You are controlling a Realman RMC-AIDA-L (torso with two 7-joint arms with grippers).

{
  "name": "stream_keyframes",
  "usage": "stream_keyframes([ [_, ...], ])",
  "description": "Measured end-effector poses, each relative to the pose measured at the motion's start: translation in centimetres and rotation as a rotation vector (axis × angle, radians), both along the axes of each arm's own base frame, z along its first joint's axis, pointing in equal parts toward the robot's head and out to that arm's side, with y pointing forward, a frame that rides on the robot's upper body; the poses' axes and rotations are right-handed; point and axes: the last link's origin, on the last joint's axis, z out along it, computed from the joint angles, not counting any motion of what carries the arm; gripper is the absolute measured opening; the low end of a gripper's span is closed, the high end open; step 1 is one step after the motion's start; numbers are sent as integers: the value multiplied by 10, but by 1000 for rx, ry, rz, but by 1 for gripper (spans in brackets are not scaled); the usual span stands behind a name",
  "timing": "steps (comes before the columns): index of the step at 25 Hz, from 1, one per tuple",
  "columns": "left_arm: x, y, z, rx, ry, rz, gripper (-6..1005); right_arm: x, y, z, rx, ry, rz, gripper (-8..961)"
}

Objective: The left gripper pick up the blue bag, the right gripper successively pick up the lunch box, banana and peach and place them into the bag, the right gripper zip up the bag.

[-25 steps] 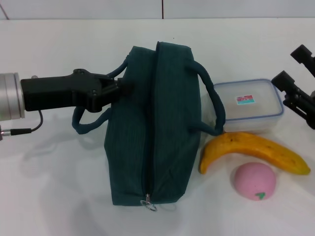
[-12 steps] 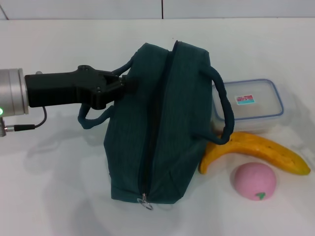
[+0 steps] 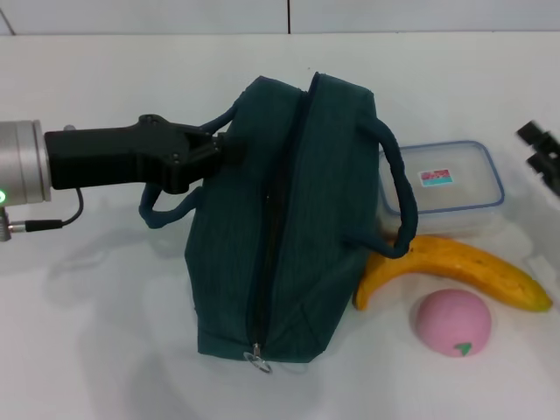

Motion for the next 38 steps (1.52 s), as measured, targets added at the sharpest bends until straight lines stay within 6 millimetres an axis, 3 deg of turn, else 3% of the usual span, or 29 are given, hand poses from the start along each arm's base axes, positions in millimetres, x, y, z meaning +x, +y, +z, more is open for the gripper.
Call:
stream_keyframes([
  [10, 4, 0, -4, -14, 7, -22, 43, -5, 1, -16, -88, 17, -18, 830],
  [17, 7, 1, -6, -19, 14, -42, 43, -22, 4, -31, -146, 40, 8, 828],
  [38, 5, -2, -11, -27, 19, -54, 43, -37, 20, -30, -133, 97, 14, 824],
])
